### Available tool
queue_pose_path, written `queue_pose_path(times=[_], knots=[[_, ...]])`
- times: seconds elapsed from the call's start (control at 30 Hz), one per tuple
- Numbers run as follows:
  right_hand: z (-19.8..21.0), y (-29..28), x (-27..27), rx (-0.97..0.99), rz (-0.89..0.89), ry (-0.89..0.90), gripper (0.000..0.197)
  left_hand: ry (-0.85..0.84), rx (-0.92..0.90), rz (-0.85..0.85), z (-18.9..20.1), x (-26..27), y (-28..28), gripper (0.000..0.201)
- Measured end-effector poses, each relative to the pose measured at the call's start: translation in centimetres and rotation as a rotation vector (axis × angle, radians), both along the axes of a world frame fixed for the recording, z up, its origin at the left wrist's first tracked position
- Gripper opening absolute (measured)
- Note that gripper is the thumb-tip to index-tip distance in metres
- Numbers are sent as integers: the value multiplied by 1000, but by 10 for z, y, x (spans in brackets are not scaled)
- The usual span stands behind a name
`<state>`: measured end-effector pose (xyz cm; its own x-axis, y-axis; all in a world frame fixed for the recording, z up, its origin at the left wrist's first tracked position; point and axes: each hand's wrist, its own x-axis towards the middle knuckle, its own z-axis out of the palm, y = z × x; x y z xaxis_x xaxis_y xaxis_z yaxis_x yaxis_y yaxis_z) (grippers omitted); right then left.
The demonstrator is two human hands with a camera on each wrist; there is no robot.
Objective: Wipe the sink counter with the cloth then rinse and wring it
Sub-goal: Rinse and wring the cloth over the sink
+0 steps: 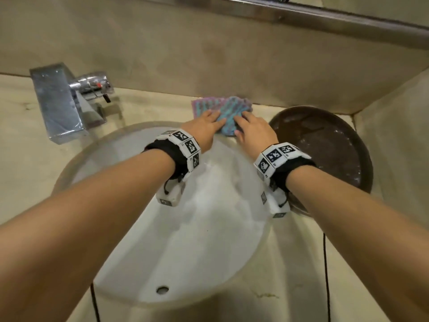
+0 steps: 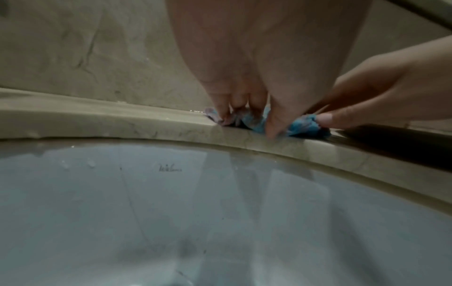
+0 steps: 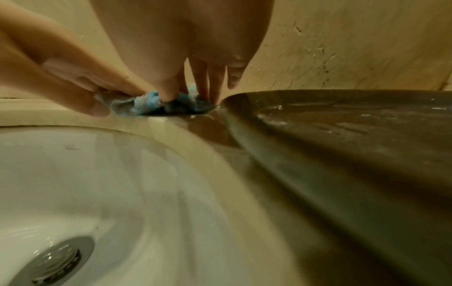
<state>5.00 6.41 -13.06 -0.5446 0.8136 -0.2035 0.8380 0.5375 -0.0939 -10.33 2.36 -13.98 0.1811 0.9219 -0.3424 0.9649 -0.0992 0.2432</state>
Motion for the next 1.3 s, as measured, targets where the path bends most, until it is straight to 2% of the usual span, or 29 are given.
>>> queue_pose_path(times=[0.17, 0.27, 0.4, 0.5, 0.67, 0.93, 1.13, 1.3], knots=[[-3, 0, -22, -30, 39, 25, 45, 33, -19, 47, 1, -20, -6, 69], [-2, -4, -50, -63, 96, 27, 51, 25, -45, 138, 5, -47, -15, 70], [-4, -9, -96, -127, 180, -129, 64, 22, -28, 308, 4, -85, -34, 68], [-4, -12, -129, -173, 220, -161, 71, 13, -29, 407, 2, -105, -50, 71], [-7, -22, -148, -161, 267, -184, 72, 70, -17, 445, 0, -114, -70, 72], [3, -22, -129, -204, 205, -245, 65, 60, -103, 492, 4, -95, -54, 70], [15, -12, -67, -132, 77, -282, 60, 38, -121, 297, 7, -40, -32, 74], [22, -2, -15, -71, -88, -217, 32, -8, -111, 156, 9, 13, -10, 69]])
